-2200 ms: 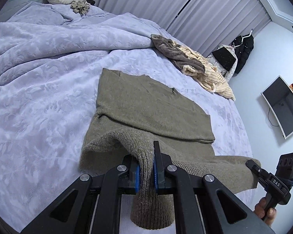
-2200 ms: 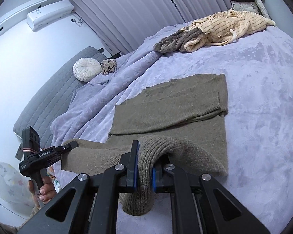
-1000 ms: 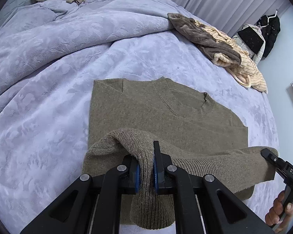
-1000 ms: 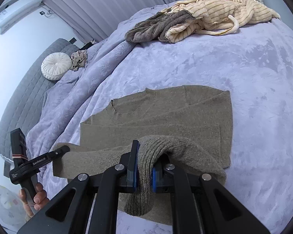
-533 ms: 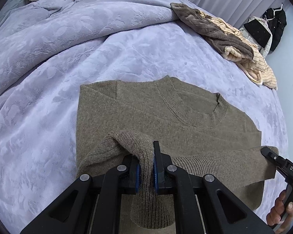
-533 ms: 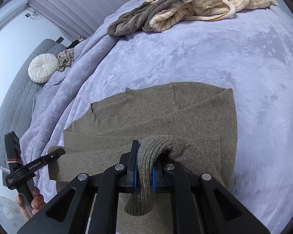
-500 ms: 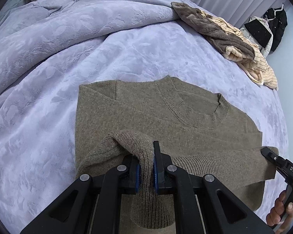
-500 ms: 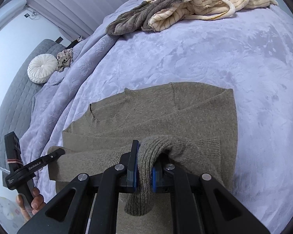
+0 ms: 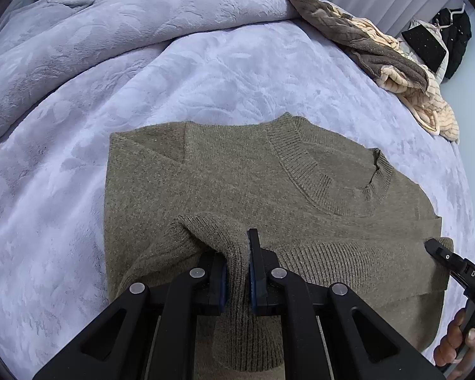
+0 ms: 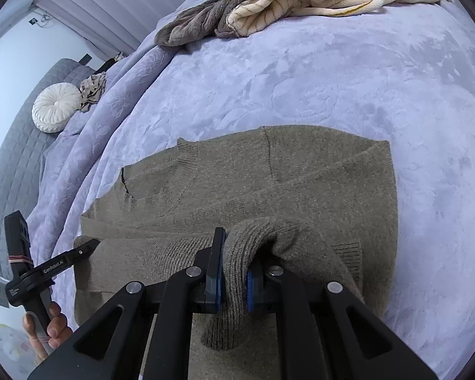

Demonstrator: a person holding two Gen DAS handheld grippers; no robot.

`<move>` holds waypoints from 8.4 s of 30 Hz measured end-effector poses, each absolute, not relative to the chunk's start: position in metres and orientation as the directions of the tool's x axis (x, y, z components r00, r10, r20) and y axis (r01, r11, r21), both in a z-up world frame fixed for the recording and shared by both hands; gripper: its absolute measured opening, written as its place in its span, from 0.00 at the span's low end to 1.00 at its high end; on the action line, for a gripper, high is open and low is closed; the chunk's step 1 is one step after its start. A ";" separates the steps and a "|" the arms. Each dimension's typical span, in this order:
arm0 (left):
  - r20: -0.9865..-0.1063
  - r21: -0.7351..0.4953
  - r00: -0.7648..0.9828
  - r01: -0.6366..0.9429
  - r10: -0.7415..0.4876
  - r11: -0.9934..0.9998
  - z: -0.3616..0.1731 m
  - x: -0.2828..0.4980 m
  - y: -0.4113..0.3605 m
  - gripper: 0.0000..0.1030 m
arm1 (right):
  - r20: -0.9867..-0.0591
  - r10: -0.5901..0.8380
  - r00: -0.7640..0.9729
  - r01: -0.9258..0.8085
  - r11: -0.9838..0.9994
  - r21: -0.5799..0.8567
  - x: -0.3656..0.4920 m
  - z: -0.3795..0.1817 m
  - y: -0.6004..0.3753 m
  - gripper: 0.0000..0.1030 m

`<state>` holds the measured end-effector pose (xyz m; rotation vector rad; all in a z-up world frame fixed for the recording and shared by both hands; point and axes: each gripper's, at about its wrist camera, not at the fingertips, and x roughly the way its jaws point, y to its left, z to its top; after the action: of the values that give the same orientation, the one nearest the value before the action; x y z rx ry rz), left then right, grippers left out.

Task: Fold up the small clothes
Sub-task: 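Lift the hem with both grippers and fold it toward the collar, then lay the hem down near the collar and open both grippers, then move both open grippers across the folded sweater to its side edge, then close both grippers on the side edge of the folded sweater, then lift the held edge with both grippers and fold the sweater lengthwise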

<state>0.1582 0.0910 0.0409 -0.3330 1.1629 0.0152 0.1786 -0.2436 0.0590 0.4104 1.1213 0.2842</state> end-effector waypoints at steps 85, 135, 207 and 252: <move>-0.864 -0.074 0.497 0.021 -0.075 0.997 0.019 0.207 0.060 0.79 | -0.831 0.190 0.523 -0.119 0.982 0.150 0.236 0.048 -0.235 0.59; -0.819 -0.497 0.471 -0.300 -0.327 0.814 0.007 -0.001 0.183 0.79 | -0.791 0.161 0.591 -0.129 0.986 0.104 0.035 0.107 -0.231 0.73; -0.850 -0.013 0.526 0.003 -0.013 1.000 0.097 0.064 -0.032 0.22 | -0.938 0.328 0.112 -0.497 0.836 0.233 0.235 0.138 -0.023 0.15; -0.828 0.318 0.505 0.065 0.243 0.946 0.093 0.066 -0.177 0.22 | -0.819 0.528 0.224 -0.458 0.799 0.390 0.214 0.149 -0.180 0.15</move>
<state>0.0661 -0.1766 0.0935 0.3281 1.0413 0.1098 0.2138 -0.1803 0.1492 0.0703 1.1594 0.6814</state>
